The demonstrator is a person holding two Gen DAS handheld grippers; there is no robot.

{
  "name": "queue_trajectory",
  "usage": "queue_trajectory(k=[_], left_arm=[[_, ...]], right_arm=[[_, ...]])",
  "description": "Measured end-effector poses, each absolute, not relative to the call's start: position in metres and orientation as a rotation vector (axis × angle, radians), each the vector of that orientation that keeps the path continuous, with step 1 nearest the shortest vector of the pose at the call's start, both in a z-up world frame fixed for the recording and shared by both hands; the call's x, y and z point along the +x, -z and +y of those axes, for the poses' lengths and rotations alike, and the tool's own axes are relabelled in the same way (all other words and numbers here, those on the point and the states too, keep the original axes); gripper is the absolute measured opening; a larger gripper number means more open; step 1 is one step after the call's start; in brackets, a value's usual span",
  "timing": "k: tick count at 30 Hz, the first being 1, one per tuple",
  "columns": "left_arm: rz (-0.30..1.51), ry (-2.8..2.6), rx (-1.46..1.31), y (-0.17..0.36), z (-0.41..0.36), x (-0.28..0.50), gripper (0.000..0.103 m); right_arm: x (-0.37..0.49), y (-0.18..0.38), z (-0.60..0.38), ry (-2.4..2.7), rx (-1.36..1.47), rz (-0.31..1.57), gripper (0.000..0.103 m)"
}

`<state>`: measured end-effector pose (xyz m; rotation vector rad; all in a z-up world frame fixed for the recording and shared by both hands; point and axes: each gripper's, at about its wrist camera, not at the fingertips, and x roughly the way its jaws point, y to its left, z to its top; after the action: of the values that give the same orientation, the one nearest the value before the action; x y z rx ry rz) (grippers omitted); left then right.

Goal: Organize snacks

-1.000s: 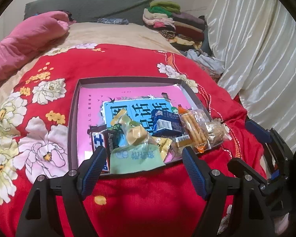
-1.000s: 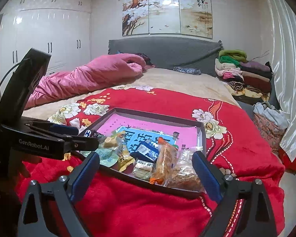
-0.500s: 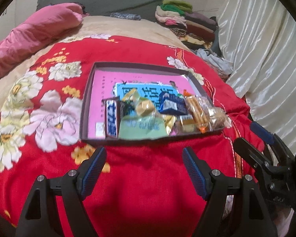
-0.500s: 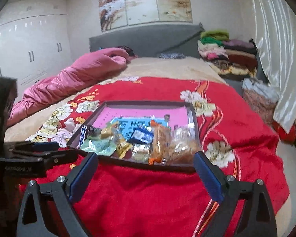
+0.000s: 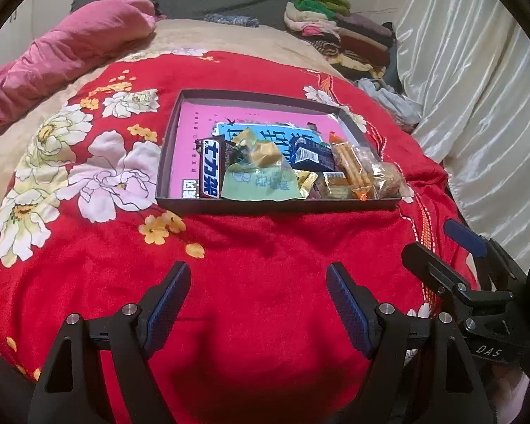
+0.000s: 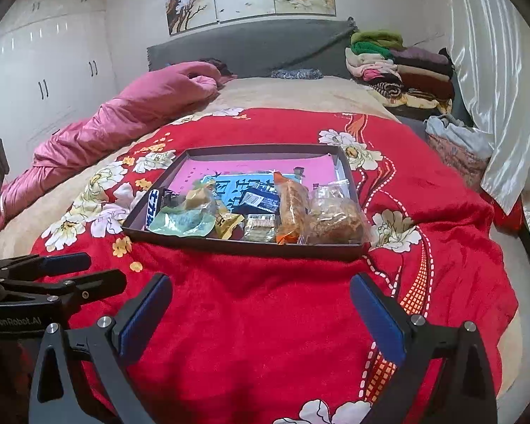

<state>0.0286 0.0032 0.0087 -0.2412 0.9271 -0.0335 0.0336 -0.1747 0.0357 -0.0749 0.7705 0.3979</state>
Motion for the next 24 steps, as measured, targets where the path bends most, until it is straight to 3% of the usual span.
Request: queue_trajectory(k=[24], left_arm=[[0.926, 0.036, -0.236, -0.0147, 0.0058, 0.0201, 0.080]], right_arm=[[0.0276, -0.0315, -0.1782, -0.371, -0.093, 0.771, 0.102]])
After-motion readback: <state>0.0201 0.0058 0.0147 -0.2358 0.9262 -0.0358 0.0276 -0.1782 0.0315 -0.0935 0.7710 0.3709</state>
